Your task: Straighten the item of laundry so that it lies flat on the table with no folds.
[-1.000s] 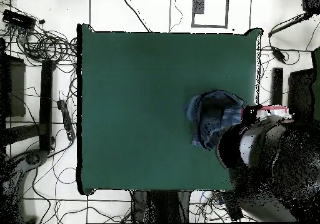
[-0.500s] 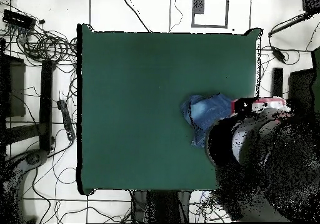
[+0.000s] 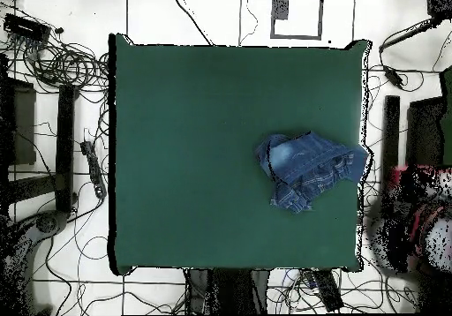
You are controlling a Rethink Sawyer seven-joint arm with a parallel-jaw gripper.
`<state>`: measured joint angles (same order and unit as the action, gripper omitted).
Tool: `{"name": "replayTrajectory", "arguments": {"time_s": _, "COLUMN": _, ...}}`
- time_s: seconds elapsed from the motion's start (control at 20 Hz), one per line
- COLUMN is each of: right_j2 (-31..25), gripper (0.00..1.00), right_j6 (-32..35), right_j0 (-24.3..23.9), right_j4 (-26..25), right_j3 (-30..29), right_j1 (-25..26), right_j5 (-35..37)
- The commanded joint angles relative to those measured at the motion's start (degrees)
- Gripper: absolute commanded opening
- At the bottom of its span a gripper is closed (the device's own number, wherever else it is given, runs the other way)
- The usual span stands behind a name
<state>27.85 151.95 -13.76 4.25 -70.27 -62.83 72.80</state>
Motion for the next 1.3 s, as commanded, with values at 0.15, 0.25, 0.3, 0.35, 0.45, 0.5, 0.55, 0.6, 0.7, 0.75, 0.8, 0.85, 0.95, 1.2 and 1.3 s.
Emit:
{"name": "replayTrajectory", "arguments": {"time_s": 0.15, "right_j2": -6.07, "gripper": 1.0, "right_j6": -20.73, "right_j0": -12.34, "right_j4": 0.22, "right_j3": -9.7, "right_j1": -2.56, "right_j5": -0.57}}
{"name": "replayTrajectory", "arguments": {"time_s": 0.25, "right_j2": -7.24, "gripper": 1.0, "right_j6": -24.43, "right_j0": -15.14, "right_j4": -0.57, "right_j3": -10.42, "right_j1": -2.92, "right_j5": -2.32}}
{"name": "replayTrajectory", "arguments": {"time_s": 0.3, "right_j2": -7.87, "gripper": 1.0, "right_j6": -25.4, "right_j0": -16.24, "right_j4": -0.67, "right_j3": -10.89, "right_j1": -3.12, "right_j5": -3.07}}
{"name": "replayTrajectory", "arguments": {"time_s": 0.35, "right_j2": -8.54, "gripper": 1.0, "right_j6": -26.59, "right_j0": -17.71, "right_j4": -0.94, "right_j3": -11.14, "right_j1": -2.99, "right_j5": -4.28}}
{"name": "replayTrajectory", "arguments": {"time_s": 0.45, "right_j2": -9.14, "gripper": 1.0, "right_j6": -26.44, "right_j0": -19.46, "right_j4": -1.58, "right_j3": -11.43, "right_j1": -2.89, "right_j5": -4.9}}
{"name": "replayTrajectory", "arguments": {"time_s": 0.5, "right_j2": -9.72, "gripper": 1.0, "right_j6": -27.32, "right_j0": -20.29, "right_j4": -1.68, "right_j3": -11.86, "right_j1": -3.03, "right_j5": -5.94}}
{"name": "replayTrajectory", "arguments": {"time_s": 0.55, "right_j2": -10.34, "gripper": 1.0, "right_j6": -29.42, "right_j0": -21.44, "right_j4": -2.48, "right_j3": -11.83, "right_j1": -3.04, "right_j5": -7.25}}
{"name": "replayTrajectory", "arguments": {"time_s": 0.6, "right_j2": -10.88, "gripper": 1.0, "right_j6": -30.66, "right_j0": -22.2, "right_j4": -2.64, "right_j3": -12.11, "right_j1": -3.21, "right_j5": -8.25}}
{"name": "replayTrajectory", "arguments": {"time_s": 0.7, "right_j2": -11.76, "gripper": 1.0, "right_j6": -33.71, "right_j0": -23.5, "right_j4": -3.31, "right_j3": -12.56, "right_j1": -3.61, "right_j5": -10.39}}
{"name": "replayTrajectory", "arguments": {"time_s": 0.75, "right_j2": -12.15, "gripper": 1.0, "right_j6": -35.18, "right_j0": -23.96, "right_j4": -3.93, "right_j3": -13.13, "right_j1": -3.97, "right_j5": -12.98}}
{"name": "replayTrajectory", "arguments": {"time_s": 0.8, "right_j2": -12.16, "gripper": 1.0, "right_j6": -34.88, "right_j0": -24.05, "right_j4": -4.18, "right_j3": -13.24, "right_j1": -4.02, "right_j5": -13.37}}
{"name": "replayTrajectory", "arguments": {"time_s": 0.85, "right_j2": -12.23, "gripper": 1.0, "right_j6": -34.29, "right_j0": -24.02, "right_j4": -4.1, "right_j3": -13.75, "right_j1": -4.11, "right_j5": -13.85}}
{"name": "replayTrajectory", "arguments": {"time_s": 0.95, "right_j2": -12.25, "gripper": 1.0, "right_j6": -33.43, "right_j0": -23.82, "right_j4": -4.97, "right_j3": -14.13, "right_j1": -4.24, "right_j5": -15.28}}
{"name": "replayTrajectory", "arguments": {"time_s": 1.2, "right_j2": -12.11, "gripper": 1.0, "right_j6": -34.35, "right_j0": -23.73, "right_j4": -5.42, "right_j3": -14.62, "right_j1": -4.36, "right_j5": -16.19}}
{"name": "replayTrajectory", "arguments": {"time_s": 1.3, "right_j2": -12.48, "gripper": 1.0, "right_j6": -35.15, "right_j0": -24.29, "right_j4": -4.77, "right_j3": -15.01, "right_j1": -4.47, "right_j5": -15.73}}
